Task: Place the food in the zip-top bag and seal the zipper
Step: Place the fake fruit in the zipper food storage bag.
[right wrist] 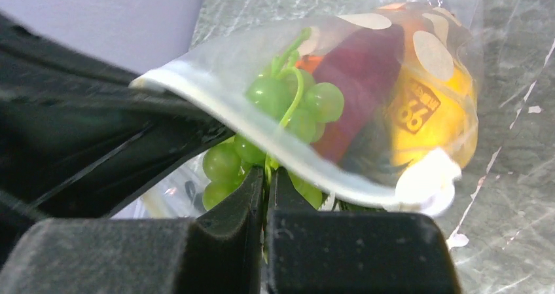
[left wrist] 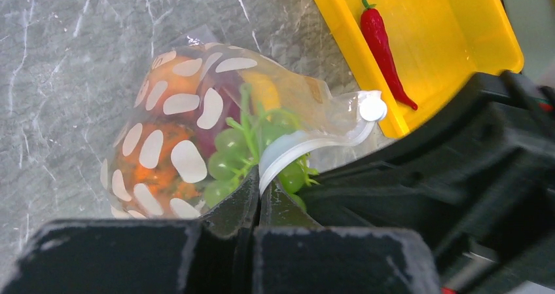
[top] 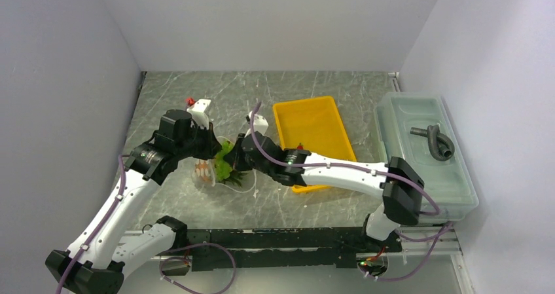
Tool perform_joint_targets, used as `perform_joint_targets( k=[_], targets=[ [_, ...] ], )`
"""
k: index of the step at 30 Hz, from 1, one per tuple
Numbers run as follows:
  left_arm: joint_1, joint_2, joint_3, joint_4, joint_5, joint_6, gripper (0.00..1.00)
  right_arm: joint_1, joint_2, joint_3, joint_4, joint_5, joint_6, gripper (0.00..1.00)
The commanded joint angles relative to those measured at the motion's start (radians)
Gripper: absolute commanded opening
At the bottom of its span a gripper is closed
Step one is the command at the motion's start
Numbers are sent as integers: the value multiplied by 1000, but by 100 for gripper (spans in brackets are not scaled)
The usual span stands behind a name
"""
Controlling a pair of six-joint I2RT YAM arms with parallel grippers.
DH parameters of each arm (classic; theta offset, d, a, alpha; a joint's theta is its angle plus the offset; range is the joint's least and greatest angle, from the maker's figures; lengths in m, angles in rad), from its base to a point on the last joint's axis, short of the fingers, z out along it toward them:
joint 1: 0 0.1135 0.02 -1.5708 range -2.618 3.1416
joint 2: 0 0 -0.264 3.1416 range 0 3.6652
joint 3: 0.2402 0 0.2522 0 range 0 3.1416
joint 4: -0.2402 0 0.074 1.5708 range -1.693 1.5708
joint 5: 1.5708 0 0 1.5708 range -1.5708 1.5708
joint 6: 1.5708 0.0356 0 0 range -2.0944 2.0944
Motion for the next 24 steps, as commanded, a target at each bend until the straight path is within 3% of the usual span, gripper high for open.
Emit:
perform_joint_targets(
  k=[1,10,17,24],
  targets=[
    [-4,-7,4,15,40,6,0,-17,62,87,8,-7,89,0],
    [-3,-11,4,16,39,6,0,-21,117,77,1,17,126,1],
    [-4,-15,3,14,32,5,0,-37,83,40,-1,20,131,36],
    [-4,-13,4,14,25,4,0,-37,-4,32,-19,34,62,43]
  ],
)
